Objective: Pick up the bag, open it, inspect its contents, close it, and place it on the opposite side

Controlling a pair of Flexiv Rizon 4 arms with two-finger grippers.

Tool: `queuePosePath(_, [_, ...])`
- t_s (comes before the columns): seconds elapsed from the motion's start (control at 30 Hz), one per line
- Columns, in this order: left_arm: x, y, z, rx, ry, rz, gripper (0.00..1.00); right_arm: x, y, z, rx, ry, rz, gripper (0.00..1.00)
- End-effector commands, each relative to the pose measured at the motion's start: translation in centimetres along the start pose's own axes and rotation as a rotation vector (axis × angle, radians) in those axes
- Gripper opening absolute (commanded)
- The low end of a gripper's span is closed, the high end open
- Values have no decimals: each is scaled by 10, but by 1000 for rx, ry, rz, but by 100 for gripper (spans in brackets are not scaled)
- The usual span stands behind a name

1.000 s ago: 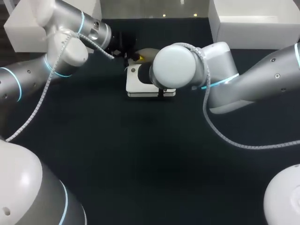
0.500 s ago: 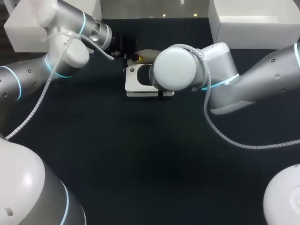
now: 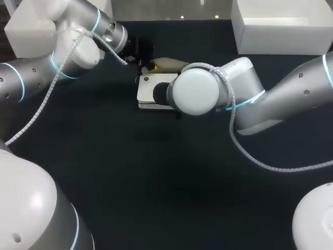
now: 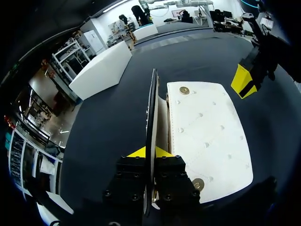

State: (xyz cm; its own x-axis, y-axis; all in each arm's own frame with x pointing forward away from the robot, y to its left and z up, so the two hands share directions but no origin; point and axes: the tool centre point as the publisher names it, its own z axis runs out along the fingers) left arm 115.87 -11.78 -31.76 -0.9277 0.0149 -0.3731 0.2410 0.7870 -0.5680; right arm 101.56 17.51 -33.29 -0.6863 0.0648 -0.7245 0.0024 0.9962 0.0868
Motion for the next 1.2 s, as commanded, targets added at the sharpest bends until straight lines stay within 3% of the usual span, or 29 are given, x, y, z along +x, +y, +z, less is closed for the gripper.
queuePosePath(0.03, [-2,1,0,-22,21,-2,0,6,1,4,6,-19,-4,37])
queuePosePath(0.17, [1,4,2,-39,40,-8,0,8,0,6,21,-23,-9,40])
queuePosePath(0.53, [3,11,4,-78,58,-23,0,15,-1,5,25,-28,1,37])
queuePosePath(1.2, [9,15,6,-81,97,-33,0,23,-1,19,-1,-24,8,31])
